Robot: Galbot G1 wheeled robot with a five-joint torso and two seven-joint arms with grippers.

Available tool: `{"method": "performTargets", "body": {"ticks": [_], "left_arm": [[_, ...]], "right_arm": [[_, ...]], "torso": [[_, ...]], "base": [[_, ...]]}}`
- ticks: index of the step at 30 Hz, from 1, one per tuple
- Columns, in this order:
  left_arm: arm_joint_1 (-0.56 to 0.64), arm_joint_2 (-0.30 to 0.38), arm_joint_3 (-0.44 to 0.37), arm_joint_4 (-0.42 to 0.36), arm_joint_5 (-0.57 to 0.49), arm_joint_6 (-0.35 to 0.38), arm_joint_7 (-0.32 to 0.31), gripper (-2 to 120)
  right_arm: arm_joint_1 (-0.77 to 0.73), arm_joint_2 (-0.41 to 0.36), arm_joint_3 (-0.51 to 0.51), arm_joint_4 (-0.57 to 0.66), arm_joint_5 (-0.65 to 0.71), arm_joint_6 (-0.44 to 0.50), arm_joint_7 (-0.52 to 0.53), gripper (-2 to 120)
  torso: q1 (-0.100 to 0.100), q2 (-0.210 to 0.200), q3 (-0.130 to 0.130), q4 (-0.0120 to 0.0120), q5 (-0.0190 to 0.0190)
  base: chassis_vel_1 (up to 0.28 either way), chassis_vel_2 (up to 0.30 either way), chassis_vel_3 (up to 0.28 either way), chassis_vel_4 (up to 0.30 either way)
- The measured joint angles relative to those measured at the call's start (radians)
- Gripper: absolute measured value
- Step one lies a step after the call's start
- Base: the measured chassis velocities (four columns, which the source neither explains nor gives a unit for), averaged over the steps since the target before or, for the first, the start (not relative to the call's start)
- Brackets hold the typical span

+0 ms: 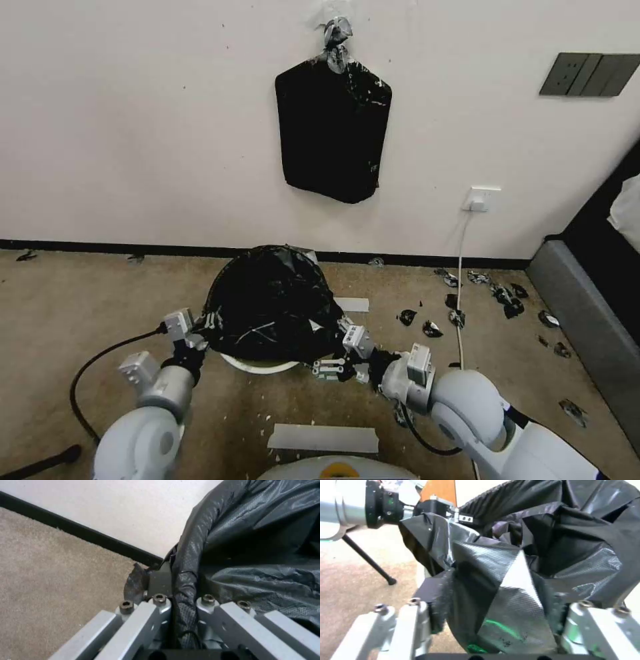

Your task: Place a trash bag onto the trash bin.

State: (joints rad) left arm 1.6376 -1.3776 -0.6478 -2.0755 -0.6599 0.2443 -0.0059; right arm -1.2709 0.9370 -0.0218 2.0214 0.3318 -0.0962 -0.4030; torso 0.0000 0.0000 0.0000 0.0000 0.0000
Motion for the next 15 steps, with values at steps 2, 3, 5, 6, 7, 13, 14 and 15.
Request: {"method": "performTargets", "body": {"ticks": [2,3,5,6,7,13,14,15], "left_arm": [[0.0,0.0,-0.002,0.0,-0.001,0.0,0.0,3],[0.0,0.0,-0.002,0.0,-0.001,0.0,0.0,3],[0.0,0.0,-0.002,0.0,-0.002,0.0,0.0,3],[-0.001,0.0,-0.003,0.0,-0.002,0.0,0.0,3],[-0.001,0.0,-0.003,0.0,-0.003,-0.001,-0.001,3],[-0.008,0.001,-0.005,-0.001,-0.007,-0.001,-0.002,3],[-0.009,0.001,-0.005,-0.001,-0.008,-0.001,-0.002,3],[-0.009,0.001,-0.005,-0.001,-0.009,-0.001,-0.003,3]], "right_arm": [[0.0,-0.001,0.0,-0.002,-0.012,0.012,-0.01,51],[0.0,-0.001,0.0,-0.002,-0.012,0.012,-0.01,51],[0.0,-0.002,0.001,-0.003,-0.018,0.018,-0.017,43],[0.0,-0.002,0.001,-0.003,-0.02,0.02,-0.021,37],[0.0,-0.002,0.002,-0.004,-0.022,0.023,-0.025,31],[-0.001,-0.003,0.003,-0.008,-0.025,0.03,-0.032,14],[-0.001,-0.003,0.003,-0.009,-0.026,0.031,-0.033,11],[-0.002,-0.003,0.003,-0.011,-0.026,0.034,-0.034,5]], "torso": [[0.0,0.0,0.0,0.0,0.0],[0.0,0.0,0.0,0.0,0.0],[0.0,0.0,0.0,0.0,0.0],[0.0,0.0,0.0,0.0,0.0],[0.0,0.0,0.0,0.0,0.0],[0.0,0.0,0.0,0.0,0.0],[0.0,0.0,0.0,0.0,0.0],[0.0,0.0,0.0,0.0,0.0]], "base": [[0.0,0.0,0.0,0.0],[0.0,0.0,0.0,0.0],[0.0,0.0,0.0,0.0],[0.0,0.0,0.0,0.0],[0.0,0.0,0.0,0.0],[0.0,0.0,0.0,0.0],[0.0,0.0,0.0,0.0],[0.0,0.0,0.0,0.0]]}}
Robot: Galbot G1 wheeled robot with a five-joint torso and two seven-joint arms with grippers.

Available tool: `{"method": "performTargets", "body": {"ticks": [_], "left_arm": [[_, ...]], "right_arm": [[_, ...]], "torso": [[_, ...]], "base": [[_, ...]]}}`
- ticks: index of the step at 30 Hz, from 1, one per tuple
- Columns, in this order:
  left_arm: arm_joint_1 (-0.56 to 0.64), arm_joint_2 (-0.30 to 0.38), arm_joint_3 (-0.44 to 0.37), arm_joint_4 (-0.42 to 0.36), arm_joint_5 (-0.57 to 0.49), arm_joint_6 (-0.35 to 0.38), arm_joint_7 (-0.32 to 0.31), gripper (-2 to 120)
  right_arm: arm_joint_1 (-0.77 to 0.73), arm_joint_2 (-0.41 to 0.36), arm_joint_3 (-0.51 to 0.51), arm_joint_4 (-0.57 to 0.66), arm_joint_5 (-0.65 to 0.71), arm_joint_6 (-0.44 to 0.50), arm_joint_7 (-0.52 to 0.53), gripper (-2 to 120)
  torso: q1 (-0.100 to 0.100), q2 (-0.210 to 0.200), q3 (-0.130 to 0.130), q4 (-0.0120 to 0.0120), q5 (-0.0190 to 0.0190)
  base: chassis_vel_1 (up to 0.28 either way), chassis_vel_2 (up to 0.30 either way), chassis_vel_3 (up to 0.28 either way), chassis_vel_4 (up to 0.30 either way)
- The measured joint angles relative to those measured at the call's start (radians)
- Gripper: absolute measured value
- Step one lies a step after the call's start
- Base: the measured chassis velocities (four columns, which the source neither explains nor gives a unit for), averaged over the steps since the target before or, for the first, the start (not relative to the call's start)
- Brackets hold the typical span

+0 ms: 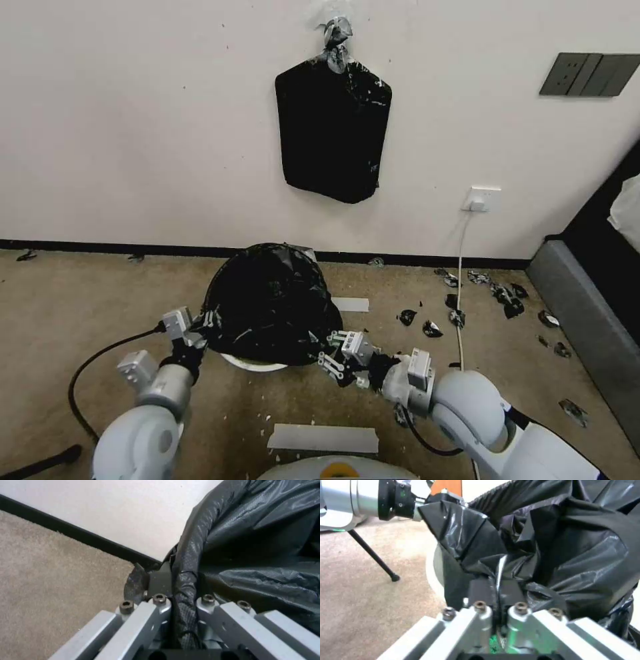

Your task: Place a trash bag onto the trash bin.

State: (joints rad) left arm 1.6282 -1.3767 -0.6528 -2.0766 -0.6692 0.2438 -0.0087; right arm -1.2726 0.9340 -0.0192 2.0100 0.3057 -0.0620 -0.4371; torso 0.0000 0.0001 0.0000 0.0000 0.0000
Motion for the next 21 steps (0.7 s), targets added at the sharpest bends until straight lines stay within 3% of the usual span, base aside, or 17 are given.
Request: {"method": "performTargets", "body": {"ticks": [10,21], "left_arm": [[-0.004,-0.001,-0.003,0.001,-0.004,0.001,-0.007,3],[-0.02,-0.011,0.0,-0.014,-0.064,0.028,-0.067,3]], "right_arm": [[0.003,0.002,-0.001,0.001,-0.001,0.017,-0.011,0],[-0.011,-0.011,-0.046,-0.011,-0.002,0.077,-0.119,0]], "torso": [[0.0,0.0,0.0,0.0,0.0],[0.0,0.0,0.0,0.0,0.0]], "base": [[0.0,0.0,0.0,0.0],[0.0,0.0,0.0,0.0]]}}
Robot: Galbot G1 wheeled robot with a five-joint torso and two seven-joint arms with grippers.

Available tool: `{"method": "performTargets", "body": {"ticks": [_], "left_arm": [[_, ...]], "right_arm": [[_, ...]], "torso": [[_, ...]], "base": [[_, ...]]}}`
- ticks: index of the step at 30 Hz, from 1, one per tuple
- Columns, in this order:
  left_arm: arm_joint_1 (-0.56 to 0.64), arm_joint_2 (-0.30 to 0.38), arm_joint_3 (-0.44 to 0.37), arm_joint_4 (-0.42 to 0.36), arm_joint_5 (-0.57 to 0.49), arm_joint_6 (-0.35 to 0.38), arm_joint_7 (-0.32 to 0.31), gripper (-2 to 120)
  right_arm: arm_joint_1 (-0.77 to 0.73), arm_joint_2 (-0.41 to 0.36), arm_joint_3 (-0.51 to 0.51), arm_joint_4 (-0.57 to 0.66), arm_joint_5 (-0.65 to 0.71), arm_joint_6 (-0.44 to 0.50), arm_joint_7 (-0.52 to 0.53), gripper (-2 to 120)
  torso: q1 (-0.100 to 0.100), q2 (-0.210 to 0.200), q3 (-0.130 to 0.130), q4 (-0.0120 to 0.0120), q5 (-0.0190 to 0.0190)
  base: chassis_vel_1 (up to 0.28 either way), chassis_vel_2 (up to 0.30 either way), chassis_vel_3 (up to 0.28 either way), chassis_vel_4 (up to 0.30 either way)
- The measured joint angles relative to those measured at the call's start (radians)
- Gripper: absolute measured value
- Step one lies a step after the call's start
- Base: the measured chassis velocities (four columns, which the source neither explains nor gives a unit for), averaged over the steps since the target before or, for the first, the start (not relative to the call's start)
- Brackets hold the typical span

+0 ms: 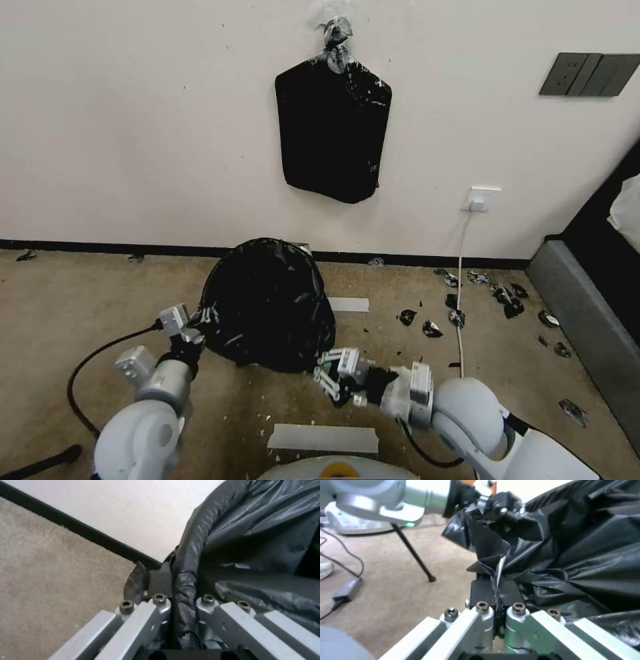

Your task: Place a trash bag onto the trash bin.

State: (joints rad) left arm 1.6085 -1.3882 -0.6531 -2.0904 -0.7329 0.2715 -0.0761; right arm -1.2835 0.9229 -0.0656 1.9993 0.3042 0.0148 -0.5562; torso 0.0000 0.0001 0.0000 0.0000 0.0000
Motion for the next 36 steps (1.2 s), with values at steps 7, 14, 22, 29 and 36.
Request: {"method": "performTargets", "body": {"ticks": [7,14,22,29,36], "left_arm": [[0.004,-0.005,0.005,-0.031,-0.063,0.019,-0.041,3],[0.024,-0.043,0.02,-0.096,-0.124,0.084,-0.104,3],[0.057,-0.053,0.013,-0.138,-0.141,0.123,-0.112,3],[0.072,-0.076,0.015,-0.156,-0.144,0.143,-0.114,3],[0.086,-0.097,0.018,-0.168,-0.144,0.157,-0.111,3]], "right_arm": [[0.0,0.004,-0.014,-0.042,-0.036,0.023,-0.047,0],[0.019,0.033,-0.014,-0.152,-0.067,0.055,-0.05,0],[0.039,0.057,0.006,-0.278,-0.087,0.092,-0.026,0],[0.06,0.082,0.009,-0.371,-0.105,0.106,-0.006,0],[0.068,0.091,0.022,-0.429,-0.121,0.119,0.005,0]], "torso": [[0.0,0.0,0.0,0.0,0.0],[0.0,0.0,0.0,0.0,0.0002],[0.0,0.0,0.0,0.0,0.0002],[0.0,0.0,0.0,0.0,0.0001],[0.0,0.0,0.0,0.0,0.0]], "base": [[0.0,0.0,0.0,0.0],[0.0,0.0,0.0,0.0],[0.0,0.0,0.0,0.0],[0.0,0.0,0.0,0.0],[0.0,0.0,0.0,0.0]]}}
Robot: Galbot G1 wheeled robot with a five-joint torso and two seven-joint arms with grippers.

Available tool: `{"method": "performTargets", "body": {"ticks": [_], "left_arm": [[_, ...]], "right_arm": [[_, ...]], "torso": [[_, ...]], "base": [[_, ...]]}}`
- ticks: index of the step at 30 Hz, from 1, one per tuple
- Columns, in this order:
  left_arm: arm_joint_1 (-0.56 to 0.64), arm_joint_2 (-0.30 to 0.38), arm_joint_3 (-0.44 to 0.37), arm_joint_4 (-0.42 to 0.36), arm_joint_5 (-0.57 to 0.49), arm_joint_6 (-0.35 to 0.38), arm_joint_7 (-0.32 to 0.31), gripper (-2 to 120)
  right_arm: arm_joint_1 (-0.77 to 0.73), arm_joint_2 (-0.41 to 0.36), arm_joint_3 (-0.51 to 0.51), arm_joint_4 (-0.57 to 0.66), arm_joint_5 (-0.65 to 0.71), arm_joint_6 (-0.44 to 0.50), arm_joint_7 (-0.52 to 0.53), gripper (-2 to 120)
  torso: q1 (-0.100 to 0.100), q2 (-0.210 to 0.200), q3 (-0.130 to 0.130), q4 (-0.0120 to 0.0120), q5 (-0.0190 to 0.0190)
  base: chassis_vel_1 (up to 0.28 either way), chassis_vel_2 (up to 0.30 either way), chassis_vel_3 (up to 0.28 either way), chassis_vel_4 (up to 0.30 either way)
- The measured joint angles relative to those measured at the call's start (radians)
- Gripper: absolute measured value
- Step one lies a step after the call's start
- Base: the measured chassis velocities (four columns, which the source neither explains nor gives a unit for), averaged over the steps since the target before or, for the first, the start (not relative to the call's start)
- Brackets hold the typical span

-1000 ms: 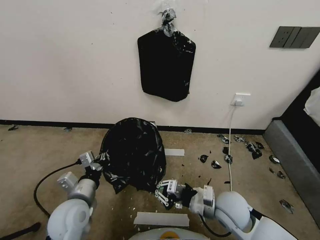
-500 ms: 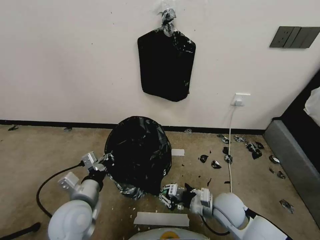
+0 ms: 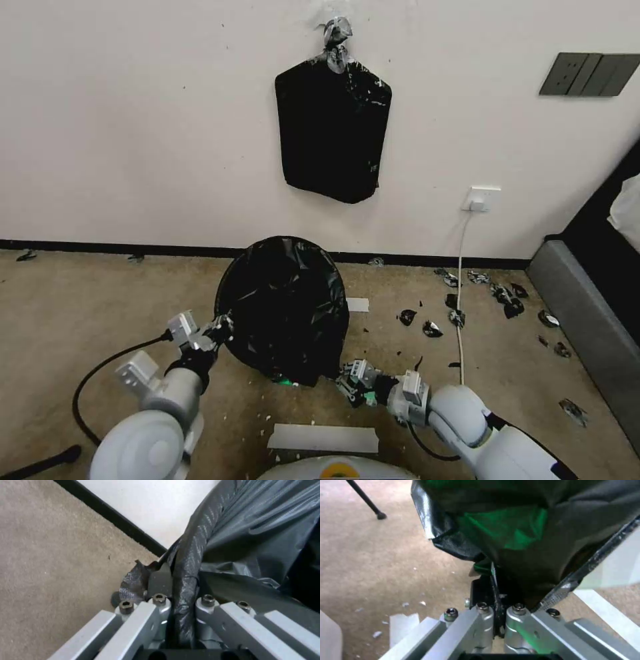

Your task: Place a trash bag onto the trash bin.

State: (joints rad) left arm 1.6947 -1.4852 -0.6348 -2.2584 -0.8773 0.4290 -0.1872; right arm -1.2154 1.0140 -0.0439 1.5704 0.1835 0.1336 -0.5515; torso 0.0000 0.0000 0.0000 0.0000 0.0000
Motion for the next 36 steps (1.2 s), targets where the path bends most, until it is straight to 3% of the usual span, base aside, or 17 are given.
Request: {"method": "performTargets", "body": {"ticks": [14,17,24,30,32,34,36], "left_arm": [[0.009,-0.016,0.001,0.001,0.009,0.012,0.003,3],[-0.013,-0.005,-0.011,0.033,0.034,-0.004,-0.003,3],[-0.048,0.017,-0.025,0.079,0.038,-0.015,-0.027,3],[-0.055,0.023,-0.045,0.093,0.045,-0.025,-0.032,3],[-0.054,0.024,-0.045,0.093,0.049,-0.028,-0.032,3],[-0.051,0.025,-0.043,0.093,0.058,-0.031,-0.032,3],[-0.049,0.026,-0.041,0.093,0.064,-0.032,-0.032,3]], "right_arm": [[0.004,0.009,0.005,-0.033,-0.02,0.008,0.046,0],[-0.025,-0.014,0.009,0.022,-0.029,0.008,0.035,16],[-0.057,-0.038,0.01,0.112,-0.042,0.008,-0.023,36],[-0.077,-0.06,0.034,0.155,-0.049,0.017,-0.054,61],[-0.082,-0.061,0.053,0.153,-0.058,0.017,-0.015,66],[-0.081,-0.054,0.098,0.143,-0.068,-0.004,0.125,78],[-0.079,-0.049,0.115,0.145,-0.071,-0.024,0.18,81]], "torso": [[0.0,0.0,0.0,0.0001,0.0002],[0.0,0.0,0.0,0.0,0.0002],[0.0,0.0,0.0,0.0,0.0],[0.0,0.0,0.0,0.0002,0.0],[0.0,0.0,0.0,0.0,0.0],[0.0,0.0,0.0,0.0,0.0],[0.0,0.0,0.0,0.0,0.0001]], "base": [[0.0,0.0,0.0,0.0],[0.0,0.0,0.0,0.0],[0.0,0.0,0.0,0.0],[0.0,0.0,0.0,0.0],[0.0,0.0,0.0,0.0],[0.0,0.0,0.0,0.0],[0.0,0.0,0.0,0.0]]}}
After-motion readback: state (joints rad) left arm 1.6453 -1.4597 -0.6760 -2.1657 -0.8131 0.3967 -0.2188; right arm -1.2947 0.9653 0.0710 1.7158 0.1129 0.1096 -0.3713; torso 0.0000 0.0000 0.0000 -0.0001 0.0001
